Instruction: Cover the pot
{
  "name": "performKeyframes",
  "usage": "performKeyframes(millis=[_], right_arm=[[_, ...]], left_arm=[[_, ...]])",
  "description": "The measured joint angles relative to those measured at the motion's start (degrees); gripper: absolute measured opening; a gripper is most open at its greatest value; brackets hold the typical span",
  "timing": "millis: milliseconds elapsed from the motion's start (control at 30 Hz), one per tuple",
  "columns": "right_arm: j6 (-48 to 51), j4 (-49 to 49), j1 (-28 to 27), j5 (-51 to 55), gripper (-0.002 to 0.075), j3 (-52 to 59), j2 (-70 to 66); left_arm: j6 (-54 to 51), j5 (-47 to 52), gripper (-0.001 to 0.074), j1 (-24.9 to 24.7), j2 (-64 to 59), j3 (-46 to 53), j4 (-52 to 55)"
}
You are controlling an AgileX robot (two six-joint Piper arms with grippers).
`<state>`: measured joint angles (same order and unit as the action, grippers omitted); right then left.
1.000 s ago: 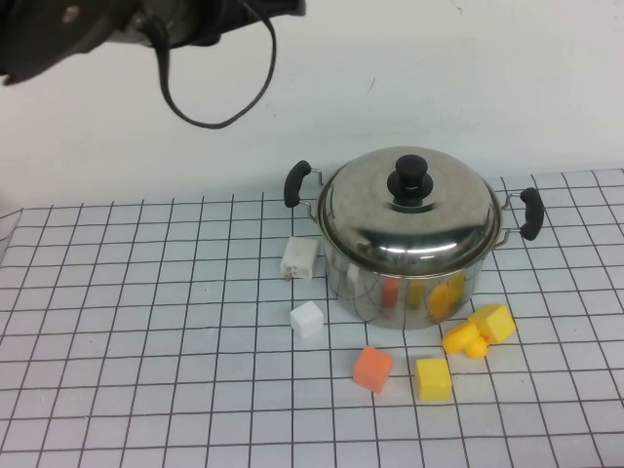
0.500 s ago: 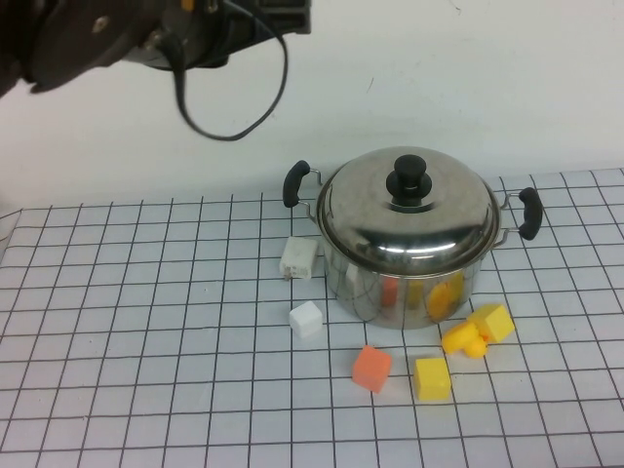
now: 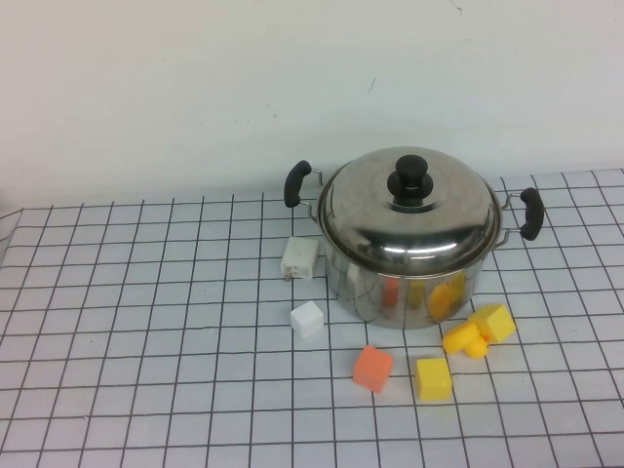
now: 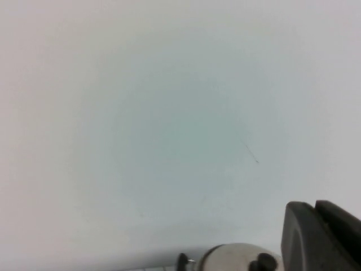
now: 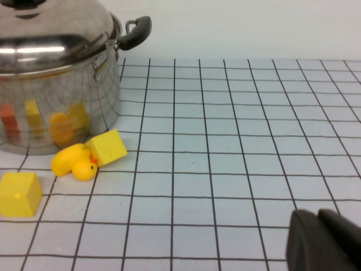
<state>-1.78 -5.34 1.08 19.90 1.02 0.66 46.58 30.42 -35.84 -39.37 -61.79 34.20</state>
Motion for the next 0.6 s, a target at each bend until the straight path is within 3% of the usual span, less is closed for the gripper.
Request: performKeyframes(millis=[133, 333, 467, 600], right_arm=[[0.0, 0.0, 0.0, 0.0, 0.0009, 0.0, 0.0], [0.0, 0.0, 0.0, 0.0, 0.0009, 0.0, 0.0], [0.0, 0.0, 0.0, 0.0, 0.0009, 0.0, 0.0], [0.0, 0.0, 0.0, 0.0, 0.0009, 0.0, 0.0]], left_arm=[[0.51, -6.48, -0.0001, 8.27, 14.26, 17.3, -0.72], [5.82, -7.4, -0.0001, 20.66, 31.57, 39.42, -6.02], [6.64, -7.74, -0.0001, 25.8, 36.62, 47.51, -11.43], [6.77, -9.42, -0.0001, 27.8, 37.4, 51.59, -14.29]])
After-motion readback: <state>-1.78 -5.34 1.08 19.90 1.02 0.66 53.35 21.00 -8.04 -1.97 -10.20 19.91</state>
